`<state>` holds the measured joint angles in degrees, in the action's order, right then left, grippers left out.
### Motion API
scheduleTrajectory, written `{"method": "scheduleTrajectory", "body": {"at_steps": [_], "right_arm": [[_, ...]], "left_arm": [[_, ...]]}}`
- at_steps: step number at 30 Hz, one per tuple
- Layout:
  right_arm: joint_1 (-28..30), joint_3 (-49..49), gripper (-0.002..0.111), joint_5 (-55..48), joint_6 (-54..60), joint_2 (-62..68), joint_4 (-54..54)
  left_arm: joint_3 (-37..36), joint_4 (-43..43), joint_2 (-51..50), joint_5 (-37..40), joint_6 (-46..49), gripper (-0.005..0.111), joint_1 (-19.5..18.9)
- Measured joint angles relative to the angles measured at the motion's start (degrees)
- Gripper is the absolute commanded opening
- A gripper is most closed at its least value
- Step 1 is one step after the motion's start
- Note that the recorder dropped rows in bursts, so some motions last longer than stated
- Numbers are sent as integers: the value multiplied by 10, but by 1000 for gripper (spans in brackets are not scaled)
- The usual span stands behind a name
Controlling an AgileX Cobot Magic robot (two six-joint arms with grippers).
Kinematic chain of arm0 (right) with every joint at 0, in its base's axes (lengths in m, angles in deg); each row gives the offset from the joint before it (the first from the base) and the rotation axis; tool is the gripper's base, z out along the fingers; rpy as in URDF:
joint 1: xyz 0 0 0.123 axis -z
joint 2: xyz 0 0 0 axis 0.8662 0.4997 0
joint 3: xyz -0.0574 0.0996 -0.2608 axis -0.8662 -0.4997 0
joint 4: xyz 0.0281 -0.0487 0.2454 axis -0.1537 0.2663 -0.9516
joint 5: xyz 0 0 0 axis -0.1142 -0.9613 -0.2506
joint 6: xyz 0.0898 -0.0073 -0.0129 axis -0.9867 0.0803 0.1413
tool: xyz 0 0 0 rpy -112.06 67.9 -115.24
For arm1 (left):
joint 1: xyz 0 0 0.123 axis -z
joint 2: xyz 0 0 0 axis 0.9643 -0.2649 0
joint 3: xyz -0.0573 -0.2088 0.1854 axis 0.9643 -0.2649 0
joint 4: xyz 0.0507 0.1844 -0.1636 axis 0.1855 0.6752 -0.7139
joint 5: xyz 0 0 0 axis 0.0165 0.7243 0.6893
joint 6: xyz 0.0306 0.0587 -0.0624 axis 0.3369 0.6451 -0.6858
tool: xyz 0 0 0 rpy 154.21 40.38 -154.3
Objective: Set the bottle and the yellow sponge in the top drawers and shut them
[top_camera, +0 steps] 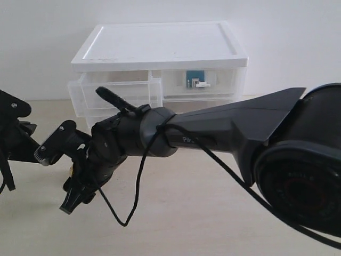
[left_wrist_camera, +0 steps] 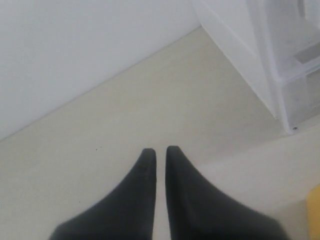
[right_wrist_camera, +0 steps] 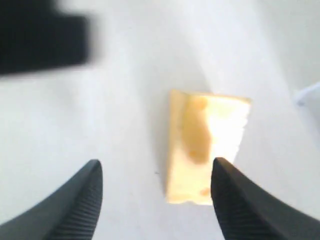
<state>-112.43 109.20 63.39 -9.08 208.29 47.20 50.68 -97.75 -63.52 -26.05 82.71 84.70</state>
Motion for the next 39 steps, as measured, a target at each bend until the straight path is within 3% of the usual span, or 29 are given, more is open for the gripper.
{"method": "scheduleTrajectory", "body": {"at_steps": [7,31,39], "right_arm": [[24,0,57,37,-8,0,3],[1,0,57,120,41,24,-79],[3,0,50,123,48,25,-81]], "left_arm": [[0,-1,0,0,1,4,0],[0,-1,0,0,1,4,0],[0,-1,0,0,1,4,0]]}}
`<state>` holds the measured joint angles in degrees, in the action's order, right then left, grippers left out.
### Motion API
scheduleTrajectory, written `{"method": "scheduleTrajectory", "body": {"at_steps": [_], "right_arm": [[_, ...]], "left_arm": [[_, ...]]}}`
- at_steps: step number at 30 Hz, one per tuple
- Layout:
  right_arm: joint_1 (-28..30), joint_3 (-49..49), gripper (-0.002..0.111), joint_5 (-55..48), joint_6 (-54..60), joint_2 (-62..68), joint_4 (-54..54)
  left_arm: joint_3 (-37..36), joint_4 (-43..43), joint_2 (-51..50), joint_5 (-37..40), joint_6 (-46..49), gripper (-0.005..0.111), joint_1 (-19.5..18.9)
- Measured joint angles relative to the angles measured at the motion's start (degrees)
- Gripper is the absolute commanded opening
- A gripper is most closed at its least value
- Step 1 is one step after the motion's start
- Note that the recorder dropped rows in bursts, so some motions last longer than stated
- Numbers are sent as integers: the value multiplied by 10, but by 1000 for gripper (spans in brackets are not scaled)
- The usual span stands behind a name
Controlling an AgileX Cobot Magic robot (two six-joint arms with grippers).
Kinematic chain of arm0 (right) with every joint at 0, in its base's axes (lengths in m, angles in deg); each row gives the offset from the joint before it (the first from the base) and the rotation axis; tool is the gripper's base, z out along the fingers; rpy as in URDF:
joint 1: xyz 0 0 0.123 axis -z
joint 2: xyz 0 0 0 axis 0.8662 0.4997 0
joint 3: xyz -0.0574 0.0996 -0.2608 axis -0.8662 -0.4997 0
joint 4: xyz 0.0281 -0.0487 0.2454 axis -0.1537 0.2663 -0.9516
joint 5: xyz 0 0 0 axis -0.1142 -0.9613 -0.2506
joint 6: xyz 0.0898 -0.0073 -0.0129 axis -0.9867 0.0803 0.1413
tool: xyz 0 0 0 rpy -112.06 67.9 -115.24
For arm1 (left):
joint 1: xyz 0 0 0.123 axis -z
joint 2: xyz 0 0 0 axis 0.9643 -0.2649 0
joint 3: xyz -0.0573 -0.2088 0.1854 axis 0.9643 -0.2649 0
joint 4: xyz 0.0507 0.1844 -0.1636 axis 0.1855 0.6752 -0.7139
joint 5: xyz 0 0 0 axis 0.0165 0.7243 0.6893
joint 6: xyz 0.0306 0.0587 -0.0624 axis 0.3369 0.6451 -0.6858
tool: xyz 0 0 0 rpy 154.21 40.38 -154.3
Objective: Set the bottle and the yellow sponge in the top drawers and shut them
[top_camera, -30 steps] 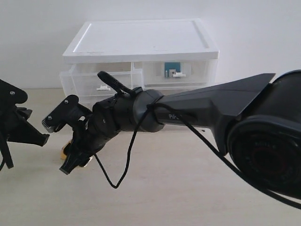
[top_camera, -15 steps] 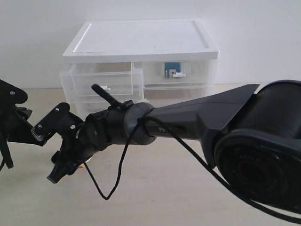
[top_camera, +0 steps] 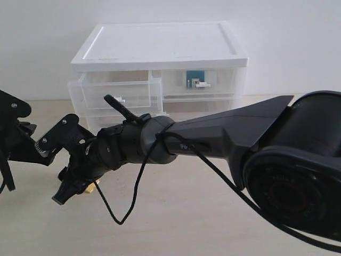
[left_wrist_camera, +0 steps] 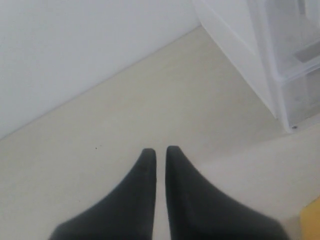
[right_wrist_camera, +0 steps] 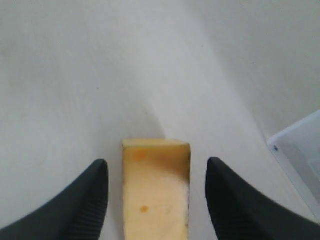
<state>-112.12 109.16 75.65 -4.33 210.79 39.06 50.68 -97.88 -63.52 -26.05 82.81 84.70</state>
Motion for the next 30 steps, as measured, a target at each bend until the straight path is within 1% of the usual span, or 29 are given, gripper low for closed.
{"method": "scheduleTrajectory", "body": {"at_steps": [8,11,14,20,25,26,30], "right_arm": [[0,0,50,12,5,12,-2],[0,0,48,19,6,14,-2],[0,0,42,22,8,15,-2],[0,3,26,25,9,21,-4],[0,3,3,27,9,20,-4],[0,3,0,27,9,20,-4],[0,3,0,27,17,20,-6]], "left_arm": [[0,-1,0,7,0,4,0],[0,-2,0,7,0,4,0],[0,-2,0,7,0,4,0],[0,-6,0,8,3,4,0],[0,-8,0,8,4,4,0],[0,-8,0,8,4,4,0],[0,-8,0,8,4,4,0]]}}
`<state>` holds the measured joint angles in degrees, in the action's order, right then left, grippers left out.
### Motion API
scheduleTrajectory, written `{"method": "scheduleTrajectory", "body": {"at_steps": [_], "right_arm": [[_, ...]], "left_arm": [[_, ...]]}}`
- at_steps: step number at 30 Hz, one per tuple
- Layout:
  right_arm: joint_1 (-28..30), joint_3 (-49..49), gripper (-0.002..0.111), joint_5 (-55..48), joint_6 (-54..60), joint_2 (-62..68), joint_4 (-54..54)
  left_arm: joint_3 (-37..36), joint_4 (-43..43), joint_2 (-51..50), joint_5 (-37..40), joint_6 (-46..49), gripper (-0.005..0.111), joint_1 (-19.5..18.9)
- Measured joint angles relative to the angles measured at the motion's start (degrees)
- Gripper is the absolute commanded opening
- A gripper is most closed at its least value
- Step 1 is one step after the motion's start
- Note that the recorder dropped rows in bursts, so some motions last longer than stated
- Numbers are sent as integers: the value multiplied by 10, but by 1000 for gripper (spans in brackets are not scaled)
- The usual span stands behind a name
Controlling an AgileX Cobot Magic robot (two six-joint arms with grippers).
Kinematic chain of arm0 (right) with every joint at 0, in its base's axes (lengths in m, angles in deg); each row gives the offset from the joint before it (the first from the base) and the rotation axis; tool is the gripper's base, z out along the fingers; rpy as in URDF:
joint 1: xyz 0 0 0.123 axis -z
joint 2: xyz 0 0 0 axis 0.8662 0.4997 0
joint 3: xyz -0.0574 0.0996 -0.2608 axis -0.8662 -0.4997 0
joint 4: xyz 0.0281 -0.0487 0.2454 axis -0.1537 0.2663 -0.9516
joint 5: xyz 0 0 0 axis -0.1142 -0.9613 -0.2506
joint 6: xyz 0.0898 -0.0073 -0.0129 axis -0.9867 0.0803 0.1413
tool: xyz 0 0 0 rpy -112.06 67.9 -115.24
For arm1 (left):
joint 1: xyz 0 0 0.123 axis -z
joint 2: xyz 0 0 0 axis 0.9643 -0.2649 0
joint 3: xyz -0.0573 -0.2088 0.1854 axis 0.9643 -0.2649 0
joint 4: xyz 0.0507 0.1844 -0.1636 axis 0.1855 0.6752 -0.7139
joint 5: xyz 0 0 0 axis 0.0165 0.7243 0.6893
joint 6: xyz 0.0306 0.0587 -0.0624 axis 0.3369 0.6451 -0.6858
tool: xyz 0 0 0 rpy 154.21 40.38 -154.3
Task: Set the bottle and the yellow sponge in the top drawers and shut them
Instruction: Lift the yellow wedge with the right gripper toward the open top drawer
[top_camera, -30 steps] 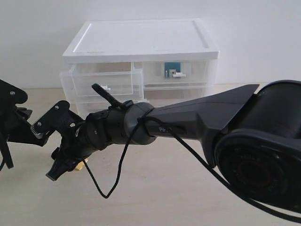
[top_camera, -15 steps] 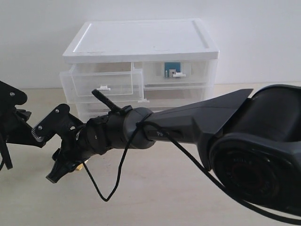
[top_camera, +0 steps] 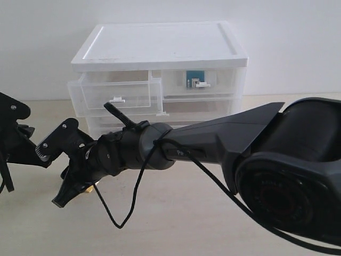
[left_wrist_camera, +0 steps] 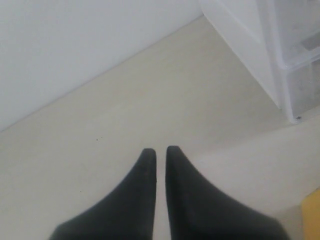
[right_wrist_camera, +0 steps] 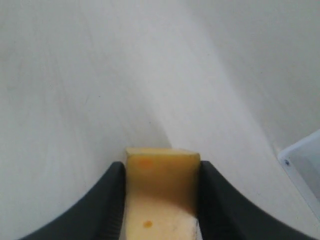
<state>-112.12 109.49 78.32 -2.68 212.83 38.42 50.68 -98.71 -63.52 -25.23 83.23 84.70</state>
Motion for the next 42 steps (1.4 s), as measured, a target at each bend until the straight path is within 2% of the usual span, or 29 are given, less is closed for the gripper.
{"method": "scheduleTrajectory", "body": {"at_steps": [9,17,24,29,33,37,42], "right_arm": [[0,0,0,-10,4,-1,-3],[1,0,0,-82,-4,-25,18],[1,-1,0,-124,-53,-55,62],[1,-1,0,-157,-78,-91,99],[1,-1,0,-176,-80,-112,106],[1,-1,0,-188,-80,-139,109],[6,-4,0,-200,-80,-200,128]], "left_arm": [[0,0,0,1,0,4,0],[0,6,1,-5,-1,4,0],[0,6,1,-5,0,4,0],[0,-37,1,-7,51,4,0],[0,-63,1,-8,66,4,-13],[0,-69,1,-9,32,4,-33],[0,-52,1,-5,23,4,-36]]}}
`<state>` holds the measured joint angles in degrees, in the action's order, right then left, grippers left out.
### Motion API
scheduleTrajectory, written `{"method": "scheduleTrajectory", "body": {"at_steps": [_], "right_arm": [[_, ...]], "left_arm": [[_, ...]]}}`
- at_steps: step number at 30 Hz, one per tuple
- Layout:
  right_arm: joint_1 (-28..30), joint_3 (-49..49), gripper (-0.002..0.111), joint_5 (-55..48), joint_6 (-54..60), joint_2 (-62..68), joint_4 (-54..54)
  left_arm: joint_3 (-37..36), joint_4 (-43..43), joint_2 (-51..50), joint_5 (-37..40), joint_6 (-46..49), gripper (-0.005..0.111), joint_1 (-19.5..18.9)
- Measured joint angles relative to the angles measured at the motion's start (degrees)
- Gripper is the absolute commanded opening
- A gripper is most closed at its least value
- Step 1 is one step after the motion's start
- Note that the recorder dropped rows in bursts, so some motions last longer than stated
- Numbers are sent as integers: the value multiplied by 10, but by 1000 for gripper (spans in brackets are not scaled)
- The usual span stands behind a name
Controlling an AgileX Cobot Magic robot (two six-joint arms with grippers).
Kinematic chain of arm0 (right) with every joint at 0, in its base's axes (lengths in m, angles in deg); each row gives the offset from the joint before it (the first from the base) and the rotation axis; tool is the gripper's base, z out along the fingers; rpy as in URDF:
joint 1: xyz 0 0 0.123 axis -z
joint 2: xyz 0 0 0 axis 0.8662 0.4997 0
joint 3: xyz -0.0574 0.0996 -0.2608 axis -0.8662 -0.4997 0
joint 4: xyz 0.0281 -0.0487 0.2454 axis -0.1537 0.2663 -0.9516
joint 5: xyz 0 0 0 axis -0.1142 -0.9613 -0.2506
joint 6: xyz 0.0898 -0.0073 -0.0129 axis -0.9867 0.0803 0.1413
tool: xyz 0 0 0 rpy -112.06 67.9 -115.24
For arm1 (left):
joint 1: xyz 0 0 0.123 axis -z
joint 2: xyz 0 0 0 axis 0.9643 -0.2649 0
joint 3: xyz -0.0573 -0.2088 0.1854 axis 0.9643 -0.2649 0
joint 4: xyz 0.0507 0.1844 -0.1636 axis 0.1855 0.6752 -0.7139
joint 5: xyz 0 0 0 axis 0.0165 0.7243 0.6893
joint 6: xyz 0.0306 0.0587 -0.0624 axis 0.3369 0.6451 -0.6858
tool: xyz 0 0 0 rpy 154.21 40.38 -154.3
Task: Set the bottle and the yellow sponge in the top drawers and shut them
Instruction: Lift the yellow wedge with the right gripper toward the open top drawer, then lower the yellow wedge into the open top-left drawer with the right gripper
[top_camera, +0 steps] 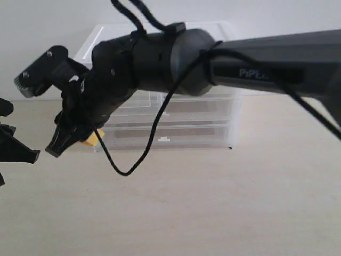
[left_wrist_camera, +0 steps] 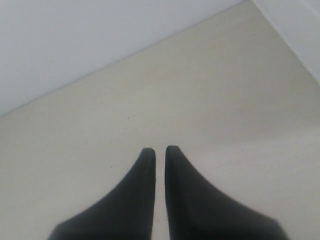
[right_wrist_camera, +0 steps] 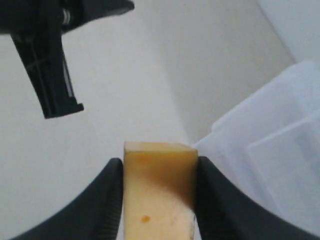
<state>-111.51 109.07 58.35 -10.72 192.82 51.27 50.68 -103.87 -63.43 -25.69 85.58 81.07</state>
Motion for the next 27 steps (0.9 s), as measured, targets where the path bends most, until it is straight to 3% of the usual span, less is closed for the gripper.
{"method": "scheduleTrajectory", "body": {"at_steps": [7,15,27], "right_arm": [[31,24,0,-37,14,-59,7],[53,86,0,-62,50,-59,15],[84,87,0,-69,114,-29,33]], "left_arm": [[0,13,0,2,-9,4,0],[0,82,0,15,-69,4,0],[0,90,0,16,-77,4,0]]}}
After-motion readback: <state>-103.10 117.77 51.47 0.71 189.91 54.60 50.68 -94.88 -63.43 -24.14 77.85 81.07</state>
